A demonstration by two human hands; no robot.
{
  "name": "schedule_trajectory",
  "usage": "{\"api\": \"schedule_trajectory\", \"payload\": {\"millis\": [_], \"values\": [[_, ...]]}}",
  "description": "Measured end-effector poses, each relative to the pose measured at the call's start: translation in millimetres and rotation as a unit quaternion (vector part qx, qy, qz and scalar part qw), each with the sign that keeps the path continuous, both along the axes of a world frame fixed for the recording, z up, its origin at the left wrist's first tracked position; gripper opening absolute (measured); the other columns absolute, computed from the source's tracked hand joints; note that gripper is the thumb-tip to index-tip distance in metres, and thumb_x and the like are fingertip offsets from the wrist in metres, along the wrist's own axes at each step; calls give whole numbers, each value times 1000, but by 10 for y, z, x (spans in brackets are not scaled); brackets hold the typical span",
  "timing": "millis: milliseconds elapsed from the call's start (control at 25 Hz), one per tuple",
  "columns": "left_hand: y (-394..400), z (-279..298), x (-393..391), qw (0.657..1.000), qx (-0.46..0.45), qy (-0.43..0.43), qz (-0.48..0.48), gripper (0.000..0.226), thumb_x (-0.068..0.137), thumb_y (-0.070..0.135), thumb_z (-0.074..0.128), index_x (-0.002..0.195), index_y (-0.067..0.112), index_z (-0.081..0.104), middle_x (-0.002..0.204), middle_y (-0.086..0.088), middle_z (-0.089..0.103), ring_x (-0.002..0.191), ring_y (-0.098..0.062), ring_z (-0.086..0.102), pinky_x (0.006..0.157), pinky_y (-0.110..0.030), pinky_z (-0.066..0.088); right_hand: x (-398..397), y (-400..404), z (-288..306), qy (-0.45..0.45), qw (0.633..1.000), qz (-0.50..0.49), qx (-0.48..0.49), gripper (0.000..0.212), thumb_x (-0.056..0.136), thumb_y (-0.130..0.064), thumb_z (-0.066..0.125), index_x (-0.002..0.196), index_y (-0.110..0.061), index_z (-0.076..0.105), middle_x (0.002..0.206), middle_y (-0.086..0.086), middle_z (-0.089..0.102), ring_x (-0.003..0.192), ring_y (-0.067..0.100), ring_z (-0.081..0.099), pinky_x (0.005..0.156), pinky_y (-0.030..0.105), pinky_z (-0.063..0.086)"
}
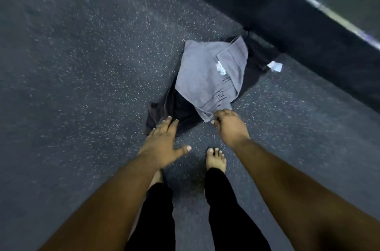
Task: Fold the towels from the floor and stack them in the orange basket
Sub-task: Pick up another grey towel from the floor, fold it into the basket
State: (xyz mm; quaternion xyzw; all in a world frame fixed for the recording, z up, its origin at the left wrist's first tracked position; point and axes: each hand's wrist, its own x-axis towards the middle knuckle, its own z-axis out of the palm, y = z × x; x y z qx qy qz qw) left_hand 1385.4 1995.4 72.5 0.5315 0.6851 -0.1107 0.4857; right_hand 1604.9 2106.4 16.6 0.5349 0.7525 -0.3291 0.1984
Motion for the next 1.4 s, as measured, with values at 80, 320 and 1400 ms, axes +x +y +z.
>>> {"api": "schedule_trajectory", "payload": {"millis": [80,320,1400], "values": [[86,786,7,1000,16,-2,-19,103,91,73,52,164,20,3,173,-3,-2,158,-27,8,127,-47,17,47,-78,786,-5,999,-41,4,21,104,-26,51,118,-14,59,119,9,60,112,32,56,84,41,49],[-98,3142,82,994,70,-26,-78,102,92,71,55,165,19,5,173,-4,-2,158,-26,9,126,-46,18,161,-635,3390,37,979,-189,63,16,103,-22,52,114,-15,62,118,11,63,108,32,59,81,39,46],[-5493,6295,3609,569,219,-247,-753,130,65,99,32,165,21,6,173,-1,0,159,-18,7,126,-35,15,1598,-9131,7101,-97,431,-804,397,14,101,-33,56,93,-21,55,100,-7,60,96,20,56,75,39,46]]}}
